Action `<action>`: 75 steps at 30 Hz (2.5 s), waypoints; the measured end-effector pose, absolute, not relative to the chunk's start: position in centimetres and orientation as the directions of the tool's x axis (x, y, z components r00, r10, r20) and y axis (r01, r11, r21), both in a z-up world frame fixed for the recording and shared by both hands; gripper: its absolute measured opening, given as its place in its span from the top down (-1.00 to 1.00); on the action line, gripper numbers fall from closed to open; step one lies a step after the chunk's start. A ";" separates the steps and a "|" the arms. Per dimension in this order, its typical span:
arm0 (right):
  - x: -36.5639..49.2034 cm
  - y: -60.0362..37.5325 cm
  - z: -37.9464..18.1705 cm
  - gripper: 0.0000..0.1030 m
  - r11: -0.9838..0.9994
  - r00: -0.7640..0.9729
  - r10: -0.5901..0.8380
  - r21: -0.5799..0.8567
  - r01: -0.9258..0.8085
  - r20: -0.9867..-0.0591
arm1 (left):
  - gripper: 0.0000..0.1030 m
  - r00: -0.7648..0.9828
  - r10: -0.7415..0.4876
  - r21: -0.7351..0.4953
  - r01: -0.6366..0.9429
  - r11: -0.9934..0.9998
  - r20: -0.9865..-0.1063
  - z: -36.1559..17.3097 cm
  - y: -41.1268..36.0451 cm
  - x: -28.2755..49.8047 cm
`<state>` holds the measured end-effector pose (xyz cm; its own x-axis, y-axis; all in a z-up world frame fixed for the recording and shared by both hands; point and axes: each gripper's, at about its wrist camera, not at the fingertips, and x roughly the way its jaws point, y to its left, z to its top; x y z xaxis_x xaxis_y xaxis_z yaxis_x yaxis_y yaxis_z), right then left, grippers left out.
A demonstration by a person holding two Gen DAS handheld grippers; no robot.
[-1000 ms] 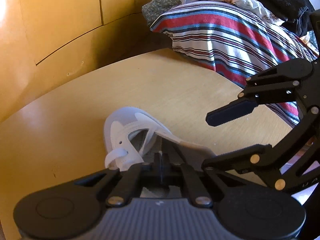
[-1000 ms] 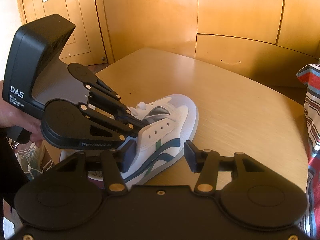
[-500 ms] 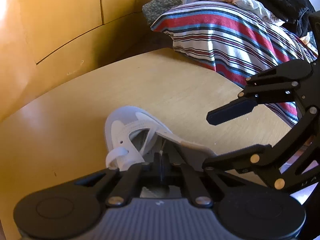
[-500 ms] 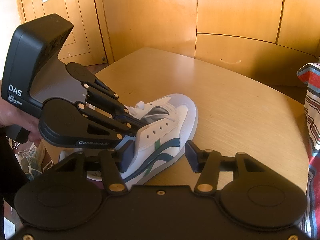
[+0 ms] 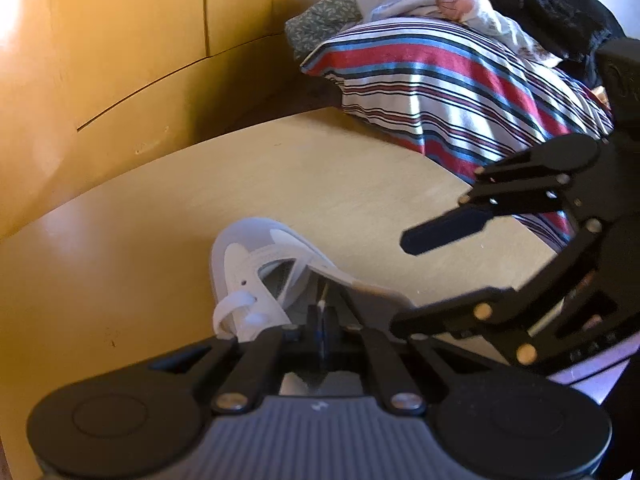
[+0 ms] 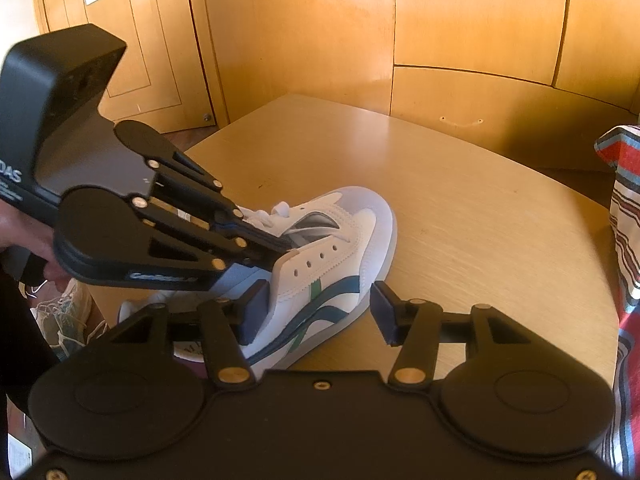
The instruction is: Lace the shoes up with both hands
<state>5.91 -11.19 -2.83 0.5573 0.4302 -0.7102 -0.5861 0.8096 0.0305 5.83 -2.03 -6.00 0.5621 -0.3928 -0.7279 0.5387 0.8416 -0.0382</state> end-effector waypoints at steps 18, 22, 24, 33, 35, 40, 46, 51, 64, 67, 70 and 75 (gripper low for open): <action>6.3 -11.3 -3.0 -0.04 0.811 0.551 0.437 0.046 -0.584 -0.711 | 0.95 0.555 -0.415 -0.035 0.568 0.822 -0.721 -6.1 -1.5 5.8; 6.4 -11.2 -3.1 -0.04 0.815 0.556 0.427 0.038 -0.578 -0.713 | 0.95 0.555 -0.406 -0.025 0.568 0.823 -0.726 -6.2 -1.6 5.6; 6.5 -11.1 -3.2 -0.04 0.814 0.554 0.426 0.036 -0.580 -0.715 | 0.95 0.556 -0.406 -0.024 0.569 0.822 -0.726 -6.2 -1.6 5.6; 6.6 -11.6 -3.2 -0.04 0.811 0.546 0.438 0.052 -0.583 -0.714 | 0.95 0.555 -0.413 -0.031 0.570 0.821 -0.722 -6.1 -1.6 5.7; 6.6 -11.6 -3.1 -0.04 0.811 0.545 0.438 0.053 -0.583 -0.715 | 0.95 0.556 -0.418 -0.036 0.571 0.820 -0.718 -6.1 -1.6 5.6; 6.6 -11.6 -3.1 -0.04 0.810 0.543 0.440 0.055 -0.584 -0.715 | 0.95 0.560 -0.430 -0.043 0.574 0.818 -0.708 -6.0 -1.4 5.5; 6.6 -11.6 -3.2 -0.05 0.810 0.540 0.443 0.061 -0.584 -0.715 | 0.95 0.557 -0.433 -0.052 0.571 0.819 -0.709 -6.2 -1.3 5.6; 6.7 -11.8 -3.2 -0.07 0.809 0.538 0.446 0.067 -0.583 -0.715 | 0.95 0.561 -0.439 -0.057 0.571 0.819 -0.702 -5.9 -1.0 5.4; 6.6 -11.8 -3.2 -0.07 0.810 0.533 0.450 0.076 -0.581 -0.716 | 0.95 0.560 -0.449 -0.061 0.577 0.815 -0.697 -6.1 -1.2 5.5; 6.7 -11.8 -3.2 -0.07 0.812 0.531 0.452 0.084 -0.577 -0.717 | 0.95 0.566 -0.444 -0.055 0.574 0.817 -0.695 -6.3 -1.4 5.7; 6.6 -11.7 -3.1 -0.07 0.812 0.533 0.450 0.080 -0.578 -0.717 | 0.95 0.570 -0.435 -0.045 0.571 0.820 -0.697 -6.6 -1.7 5.9; 6.5 -11.6 -3.0 -0.07 0.812 0.534 0.451 0.081 -0.578 -0.715 | 0.95 0.577 -0.423 -0.024 0.572 0.820 -0.699 -6.9 -2.2 6.2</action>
<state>6.53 -11.65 -3.03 0.5338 0.4514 -0.7150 -0.5782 0.8119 0.0810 6.22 -2.18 -6.89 0.5766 -0.4228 -0.6992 0.5718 0.8200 -0.0243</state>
